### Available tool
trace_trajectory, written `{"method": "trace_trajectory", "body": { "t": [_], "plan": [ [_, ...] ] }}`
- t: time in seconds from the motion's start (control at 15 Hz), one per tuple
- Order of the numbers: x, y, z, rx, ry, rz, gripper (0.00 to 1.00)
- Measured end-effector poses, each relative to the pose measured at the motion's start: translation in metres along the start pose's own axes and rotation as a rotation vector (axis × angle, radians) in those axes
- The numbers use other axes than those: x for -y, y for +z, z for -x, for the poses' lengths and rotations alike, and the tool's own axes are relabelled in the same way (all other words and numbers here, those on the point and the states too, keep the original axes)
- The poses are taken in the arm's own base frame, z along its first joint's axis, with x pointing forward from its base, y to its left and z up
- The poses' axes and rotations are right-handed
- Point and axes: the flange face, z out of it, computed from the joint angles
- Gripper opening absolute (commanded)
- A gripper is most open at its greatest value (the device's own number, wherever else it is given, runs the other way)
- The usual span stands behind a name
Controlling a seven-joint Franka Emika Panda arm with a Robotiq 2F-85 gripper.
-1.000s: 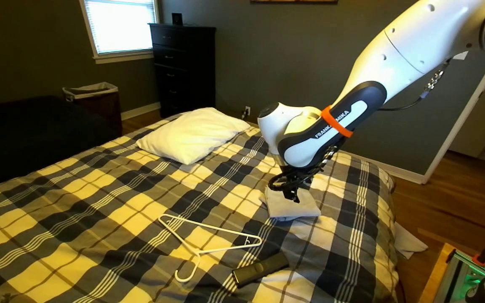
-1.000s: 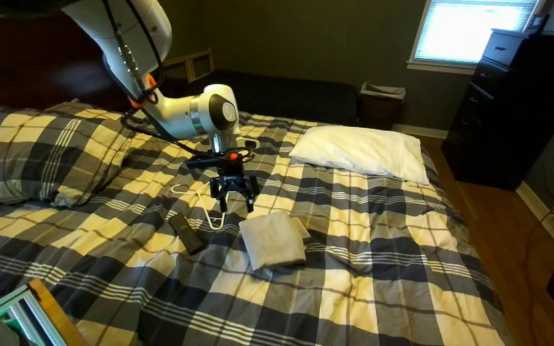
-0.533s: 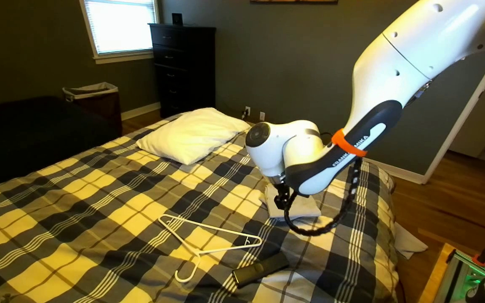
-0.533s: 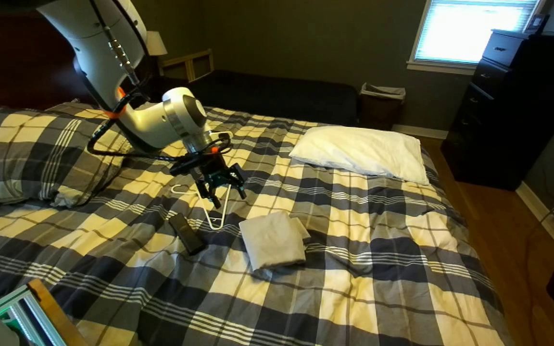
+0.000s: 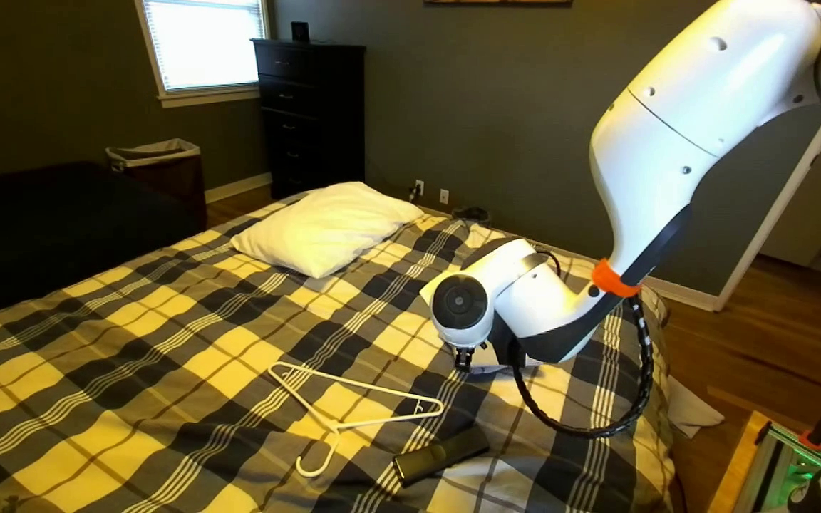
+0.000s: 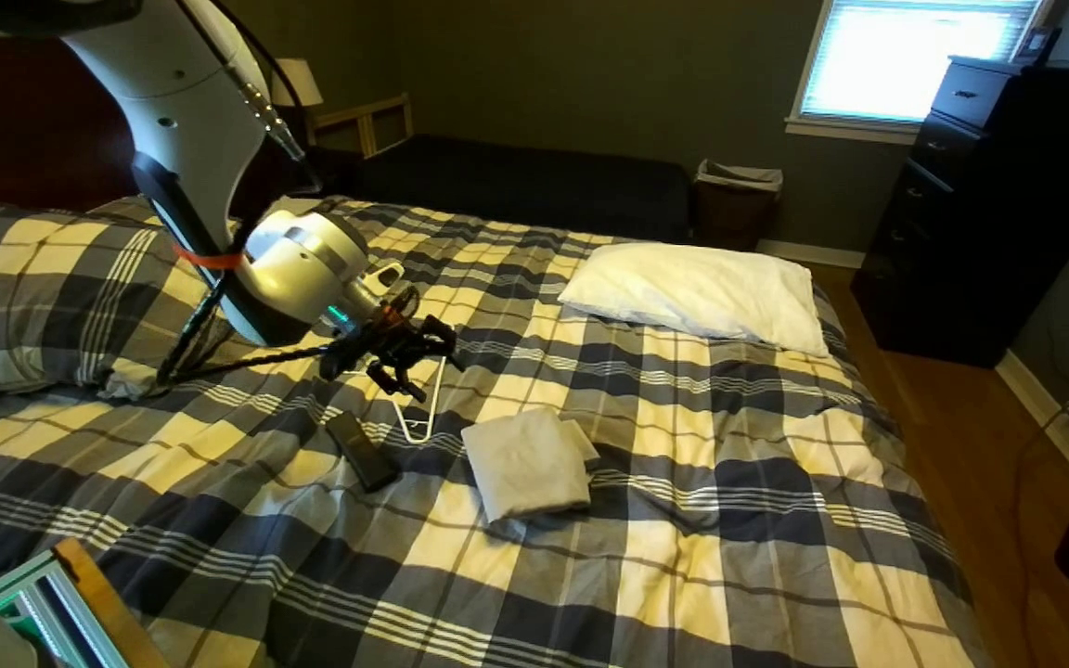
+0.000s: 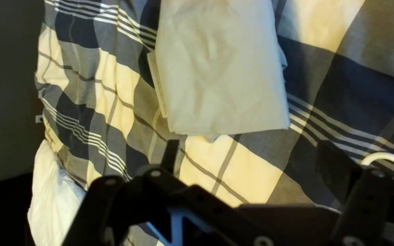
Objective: Remove the cloth from on top of the book, then move the book to the left
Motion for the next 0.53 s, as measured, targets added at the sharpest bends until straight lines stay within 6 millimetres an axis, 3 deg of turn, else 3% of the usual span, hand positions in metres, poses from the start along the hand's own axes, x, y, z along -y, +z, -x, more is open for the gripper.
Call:
{"method": "trace_trajectory", "body": {
  "t": [0.2,0.53],
  "plan": [
    [-0.005,0.024,0.006,-0.004,0.024,-0.046,1.00],
    [-0.002,0.030,0.000,0.098,0.050,-0.038,1.00]
  ]
}}
